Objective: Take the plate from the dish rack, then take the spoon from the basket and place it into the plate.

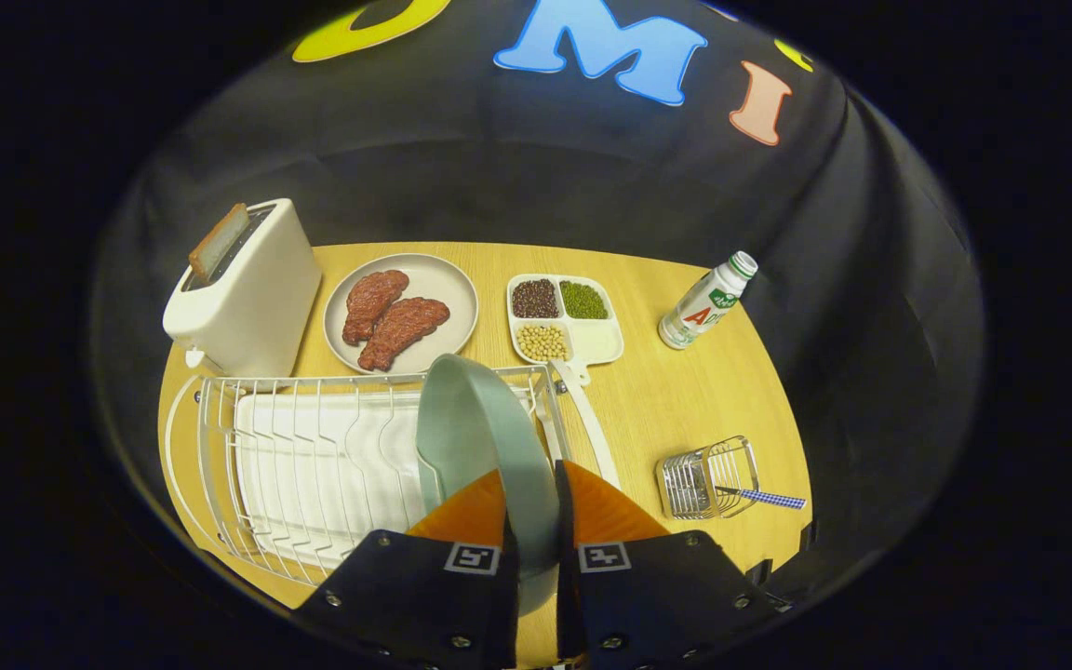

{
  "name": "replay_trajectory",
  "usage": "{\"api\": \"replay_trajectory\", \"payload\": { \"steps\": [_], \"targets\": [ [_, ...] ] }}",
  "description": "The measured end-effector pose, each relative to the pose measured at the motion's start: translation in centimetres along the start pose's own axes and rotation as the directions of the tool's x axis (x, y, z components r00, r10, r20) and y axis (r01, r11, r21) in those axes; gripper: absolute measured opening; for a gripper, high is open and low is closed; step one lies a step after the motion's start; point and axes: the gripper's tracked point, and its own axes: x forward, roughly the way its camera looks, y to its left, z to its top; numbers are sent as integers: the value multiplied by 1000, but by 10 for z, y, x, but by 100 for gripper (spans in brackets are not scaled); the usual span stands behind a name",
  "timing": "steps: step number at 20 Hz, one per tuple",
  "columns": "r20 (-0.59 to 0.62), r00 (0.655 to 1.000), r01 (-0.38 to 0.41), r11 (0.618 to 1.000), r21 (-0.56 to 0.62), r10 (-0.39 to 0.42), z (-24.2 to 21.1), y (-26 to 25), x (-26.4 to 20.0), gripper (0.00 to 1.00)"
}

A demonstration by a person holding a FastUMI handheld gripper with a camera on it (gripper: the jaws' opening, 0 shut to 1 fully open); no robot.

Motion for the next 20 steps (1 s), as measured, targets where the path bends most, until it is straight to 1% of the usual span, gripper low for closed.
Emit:
{"api": "replay_trajectory", "payload": {
  "steps": [4,6,8,11,15,18,20],
  "targets": [
    [41,997,74,994,-85,-70,15,-6,-15,16],
    [63,993,108,989,-100,-102,21,-12,-18,16],
    [89,992,100,991,-90,-92,29,-19,-27,16],
    [95,995,41,995,-87,-32,31,-36,-40,16],
    [84,991,-94,993,-70,99,16,-66,-60,16],
    [91,972,-211,976,-49,215,0,-93,-75,16],
    [86,949,-300,953,-29,302,-16,-108,-81,16]
  ]
}}
